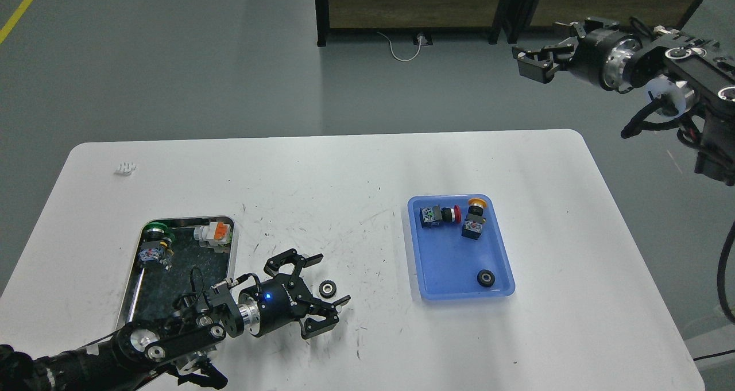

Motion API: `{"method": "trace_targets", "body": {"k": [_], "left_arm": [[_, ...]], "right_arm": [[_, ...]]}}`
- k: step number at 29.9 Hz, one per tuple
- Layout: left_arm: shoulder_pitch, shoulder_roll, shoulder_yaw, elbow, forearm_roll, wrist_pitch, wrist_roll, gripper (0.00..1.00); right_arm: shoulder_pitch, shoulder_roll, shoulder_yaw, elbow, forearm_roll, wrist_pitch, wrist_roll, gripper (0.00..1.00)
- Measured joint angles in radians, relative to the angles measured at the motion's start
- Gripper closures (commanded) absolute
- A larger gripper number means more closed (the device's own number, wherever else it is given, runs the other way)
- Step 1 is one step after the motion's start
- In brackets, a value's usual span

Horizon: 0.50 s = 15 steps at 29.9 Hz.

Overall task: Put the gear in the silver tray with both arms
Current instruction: 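Grasp the black gear on the table with the left gripper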

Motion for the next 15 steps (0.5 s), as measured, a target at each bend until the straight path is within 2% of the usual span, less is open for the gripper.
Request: {"method": "trace_targets", "body": {"k": [5, 7, 15], "left_arm": [[0.016, 0.000, 0.001, 0.020, -0.001, 0.000, -0.011, 0.08], [0.022, 0.000, 0.004, 0.023, -0.001, 0.000, -0.015, 0.17], [0.027, 0.000, 0.008, 0.024, -0.005, -0.008, -0.017, 0.33]], "right_arm": [[0.000, 0.000, 0.000, 0.000, 0.000, 0.000, 0.000, 0.12], [0.000, 0.001, 0.000, 0.000, -0.001, 0.000, 0.000, 0.12], [-0.010, 0.002, -0.002, 0.001, -0.004, 0.000, 0.001, 0.12]]}}
